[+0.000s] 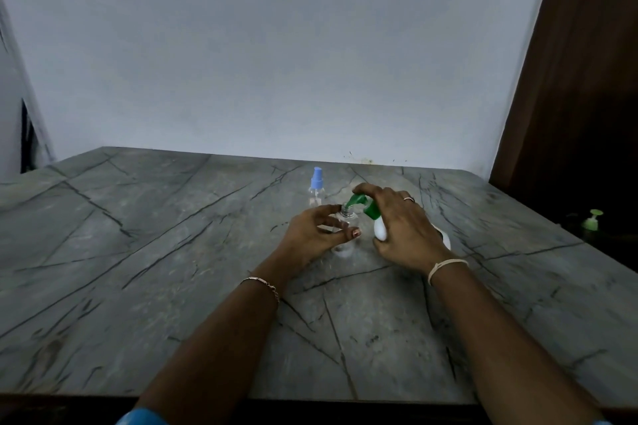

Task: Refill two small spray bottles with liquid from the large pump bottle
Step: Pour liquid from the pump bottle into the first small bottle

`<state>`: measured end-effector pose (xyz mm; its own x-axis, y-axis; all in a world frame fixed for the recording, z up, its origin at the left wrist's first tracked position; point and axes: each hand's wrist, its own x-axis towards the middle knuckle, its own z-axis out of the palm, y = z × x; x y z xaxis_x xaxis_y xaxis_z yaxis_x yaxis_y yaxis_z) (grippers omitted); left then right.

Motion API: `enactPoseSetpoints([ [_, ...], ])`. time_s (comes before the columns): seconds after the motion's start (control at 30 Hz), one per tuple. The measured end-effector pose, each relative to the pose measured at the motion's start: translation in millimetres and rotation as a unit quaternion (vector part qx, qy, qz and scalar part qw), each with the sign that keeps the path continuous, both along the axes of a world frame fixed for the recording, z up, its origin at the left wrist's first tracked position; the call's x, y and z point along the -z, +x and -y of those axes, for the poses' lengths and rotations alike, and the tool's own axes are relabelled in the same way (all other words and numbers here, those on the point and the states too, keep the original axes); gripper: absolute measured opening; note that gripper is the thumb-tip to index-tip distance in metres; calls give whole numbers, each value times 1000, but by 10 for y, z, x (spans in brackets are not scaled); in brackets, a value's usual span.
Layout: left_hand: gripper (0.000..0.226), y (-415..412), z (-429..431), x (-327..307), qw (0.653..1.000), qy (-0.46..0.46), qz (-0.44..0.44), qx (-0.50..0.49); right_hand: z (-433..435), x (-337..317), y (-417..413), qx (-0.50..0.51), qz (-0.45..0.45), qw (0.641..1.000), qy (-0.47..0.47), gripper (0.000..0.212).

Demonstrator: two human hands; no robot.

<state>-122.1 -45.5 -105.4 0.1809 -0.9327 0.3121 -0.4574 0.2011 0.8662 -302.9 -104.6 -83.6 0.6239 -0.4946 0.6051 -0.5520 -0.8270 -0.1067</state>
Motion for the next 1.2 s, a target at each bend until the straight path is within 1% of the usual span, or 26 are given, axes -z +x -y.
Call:
enactPoseSetpoints([
  [0.1,64,-3,-9,-10,1000,-2,29,-1,-15,1,-34,38,-49,997,-43,111],
  [0.17,66,-16,-25,-29,999,-3,35,-2,-28,0,-46,48,-61,996,-46,116],
  [0.23,66,-19,-24,-33,999,-4,37,-7,-30,-6,-48,42,-52,997,-28,109],
  [0.37,66,-17,-8,-20,999,-3,36,-14,-34,-10,11,22,-13,1000,1,86],
  [0.47,67,-12,7,-7,999,-2,29,-15,-32,-9,50,16,4,1000,11,79],
  [0.57,69,-11,12,-10,999,2,30,-13,-24,-4,36,22,-8,1000,-7,84],
  [0.67,68,-11,-5,-9,999,1,45,-15,-21,14,-19,48,-49,997,-45,103],
  [0.73,70,-2,4,-1,999,1,47,-15,-26,15,-41,53,-58,996,-52,108],
  [0.8,71,0,15,3,999,5,49,-16,-26,5,-40,47,-53,997,-42,103],
  [0.87,72,-5,17,0,999,7,46,-19,-37,-5,-10,32,-27,999,-19,91],
  [0.93,69,-6,10,-6,999,9,44,-19,-50,-11,24,20,-3,1000,0,82],
  [1.0,65,2,9,-3,999,8,46,-15,-62,-18,49,16,6,1000,7,78],
  [1.1,62,1,4,3,999,5,40,-14,-58,-23,42,24,-7,1000,-6,81],
  [1.2,61,3,29,34,1000,0,15,-17,-47,-12,-8,40,-42,998,-31,95],
])
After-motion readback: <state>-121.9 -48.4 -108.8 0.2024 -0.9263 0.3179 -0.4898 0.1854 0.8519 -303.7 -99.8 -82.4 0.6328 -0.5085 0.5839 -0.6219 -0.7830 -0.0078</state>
